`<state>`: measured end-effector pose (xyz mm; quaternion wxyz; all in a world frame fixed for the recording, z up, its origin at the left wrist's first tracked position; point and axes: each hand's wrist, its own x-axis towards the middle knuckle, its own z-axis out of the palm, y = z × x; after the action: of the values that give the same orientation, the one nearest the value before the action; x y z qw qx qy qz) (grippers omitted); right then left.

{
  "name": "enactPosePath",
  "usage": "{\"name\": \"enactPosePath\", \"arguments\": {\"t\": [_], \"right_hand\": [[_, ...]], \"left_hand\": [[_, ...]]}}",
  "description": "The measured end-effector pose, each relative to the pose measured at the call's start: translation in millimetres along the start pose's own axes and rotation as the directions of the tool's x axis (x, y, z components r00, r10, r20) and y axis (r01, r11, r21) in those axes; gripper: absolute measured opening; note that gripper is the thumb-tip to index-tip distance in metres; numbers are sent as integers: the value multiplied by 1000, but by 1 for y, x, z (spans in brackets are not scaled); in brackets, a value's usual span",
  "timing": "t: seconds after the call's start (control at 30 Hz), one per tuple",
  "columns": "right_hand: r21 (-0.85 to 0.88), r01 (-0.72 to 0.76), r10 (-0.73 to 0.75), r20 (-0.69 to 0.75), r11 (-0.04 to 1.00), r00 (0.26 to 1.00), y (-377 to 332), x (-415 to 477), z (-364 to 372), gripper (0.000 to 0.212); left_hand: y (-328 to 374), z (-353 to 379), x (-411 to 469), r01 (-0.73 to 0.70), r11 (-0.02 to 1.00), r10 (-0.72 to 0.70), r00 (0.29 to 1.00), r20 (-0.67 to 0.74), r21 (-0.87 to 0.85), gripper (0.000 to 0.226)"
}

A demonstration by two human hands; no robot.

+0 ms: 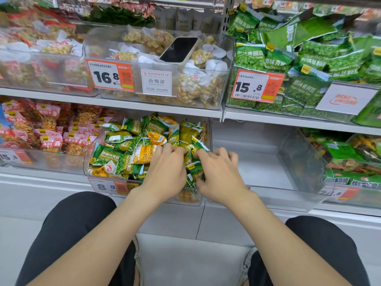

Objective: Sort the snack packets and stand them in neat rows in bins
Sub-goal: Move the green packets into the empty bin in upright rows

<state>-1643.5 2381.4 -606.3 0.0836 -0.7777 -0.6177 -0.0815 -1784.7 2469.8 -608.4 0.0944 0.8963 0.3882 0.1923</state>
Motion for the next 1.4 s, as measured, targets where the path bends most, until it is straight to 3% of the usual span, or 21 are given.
{"name": "enactPosePath", "arguments": {"t": [0.1, 0.2, 0.27, 0.33, 0.43, 0.57, 0.7, 0.77, 0.9, 1.0, 1.13, 1.2, 1.4], "right_hand": [[72, -74, 79, -69, 995, 994, -4, 6, -3, 40], [432, -169, 296, -248, 886, 922, 0, 10, -12, 27], [598, -179, 400, -258, 781, 880, 13, 13, -16, 20], [564, -257, 437, -210, 785, 875, 27, 13, -20, 14], [594, -340, 482, -92, 729, 872, 39, 7, -25, 26], [612, -348, 456, -24, 711, 889, 47, -3, -27, 29], [800, -355, 421, 143, 483, 896, 58, -9, -28, 7], [779, -375, 366, 201, 502, 909, 68, -9, -27, 16], [580, -399, 373, 171, 710, 912, 90, 0, -22, 9], [385, -399, 340, 214, 832, 916, 106, 23, -4, 29], [391, -395, 258, 358, 831, 897, 122, 65, 25, 30], [378, -378, 240, 365, 845, 900, 128, 86, 36, 34], [428, -509, 383, 348, 747, 856, 140, 141, 67, 50]], "left_hand": [[1, -3, 5, 69, 998, -68, 997, 46, -12, 53], [4, -1, 1, 128, 991, -127, 992, 17, -46, 43], [12, 1, -1, 160, 986, -162, 986, -35, -41, 41], [19, 2, 0, 184, 983, -183, 981, -67, 4, 46], [25, 2, 6, 213, 977, -211, 972, -102, 3, 38], [29, 2, 3, 138, 943, -217, 945, -243, -302, 21], [46, -6, -4, -34, 850, -167, 929, -332, -525, 24], [52, -7, -1, -63, 838, -140, 936, -324, -543, 29], [57, -2, 20, -16, 880, -113, 964, -242, -475, 19], [63, 5, 38, 43, 879, -140, 975, -171, -475, 16], [62, 21, 52, 127, 888, -195, 974, -112, -442, 26], [60, 28, 56, 162, 897, -221, 970, -100, -412, 29], [56, 30, 68, 283, 929, -321, 937, -139, -238, 37]]}}
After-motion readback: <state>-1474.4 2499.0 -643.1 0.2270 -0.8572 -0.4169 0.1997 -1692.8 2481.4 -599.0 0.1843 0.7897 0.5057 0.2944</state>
